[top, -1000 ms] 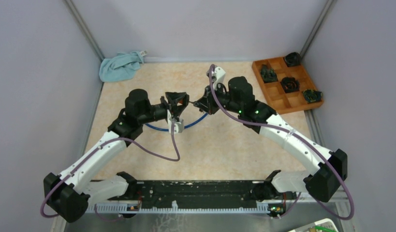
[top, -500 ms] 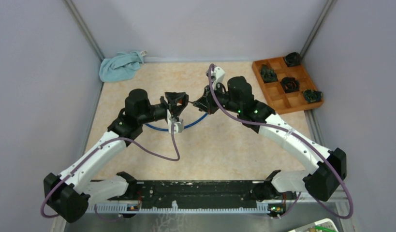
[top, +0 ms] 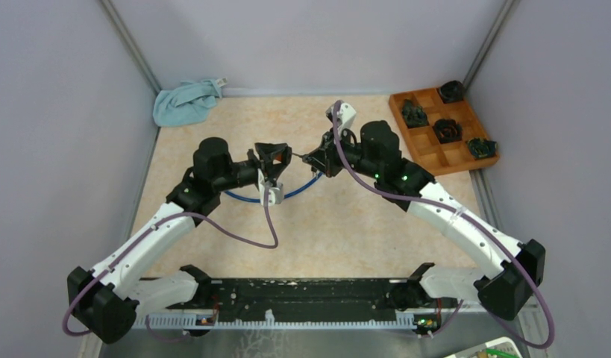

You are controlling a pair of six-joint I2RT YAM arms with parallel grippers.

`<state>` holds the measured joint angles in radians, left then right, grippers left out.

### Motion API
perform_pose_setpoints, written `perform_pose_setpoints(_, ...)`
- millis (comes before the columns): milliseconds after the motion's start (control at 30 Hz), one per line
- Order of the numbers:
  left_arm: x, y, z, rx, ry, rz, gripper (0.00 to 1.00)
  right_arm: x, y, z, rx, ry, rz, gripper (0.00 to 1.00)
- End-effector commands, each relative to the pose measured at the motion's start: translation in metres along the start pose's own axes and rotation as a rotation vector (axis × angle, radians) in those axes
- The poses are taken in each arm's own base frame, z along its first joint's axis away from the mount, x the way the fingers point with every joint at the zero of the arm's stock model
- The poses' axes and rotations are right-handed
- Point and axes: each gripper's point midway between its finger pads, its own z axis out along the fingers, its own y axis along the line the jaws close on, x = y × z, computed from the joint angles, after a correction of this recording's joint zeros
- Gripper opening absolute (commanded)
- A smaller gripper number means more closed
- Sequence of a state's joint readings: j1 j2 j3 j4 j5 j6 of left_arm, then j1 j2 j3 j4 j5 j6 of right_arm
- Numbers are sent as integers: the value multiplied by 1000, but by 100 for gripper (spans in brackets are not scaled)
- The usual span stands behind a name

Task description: Unlock with the key

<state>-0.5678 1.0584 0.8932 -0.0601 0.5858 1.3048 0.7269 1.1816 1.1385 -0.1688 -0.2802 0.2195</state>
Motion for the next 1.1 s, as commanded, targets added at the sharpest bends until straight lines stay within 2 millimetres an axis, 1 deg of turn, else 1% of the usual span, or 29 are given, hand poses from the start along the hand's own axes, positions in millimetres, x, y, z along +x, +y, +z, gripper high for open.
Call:
perform_pose_setpoints(0, -16, 24, -3, -58, -46, 43, 0, -15, 8, -1, -19, -50, -24, 0)
perform_pose_setpoints(100, -17, 25, -3, -61, -49, 47, 0, -16, 5, 3, -8, -46, -20, 0)
perform_pose_setpoints(400, -20, 25, -4, -64, -59, 51, 0, -6, 3, 14, -21, -16, -1, 0)
perform_pose_setpoints(600, -19, 23, -3, -59, -60, 58, 0, -8, 5, 14, -27, -26, -1, 0)
perform_pose_setpoints(867, -18, 22, -3, -56, -56, 64, 0, -7, 6, 13, -34, -26, 3, 0)
perform_pose_setpoints(1067, -19, 22, -3, -53, -60, 66, 0, -11, 9, 16, -50, -33, 9, 0)
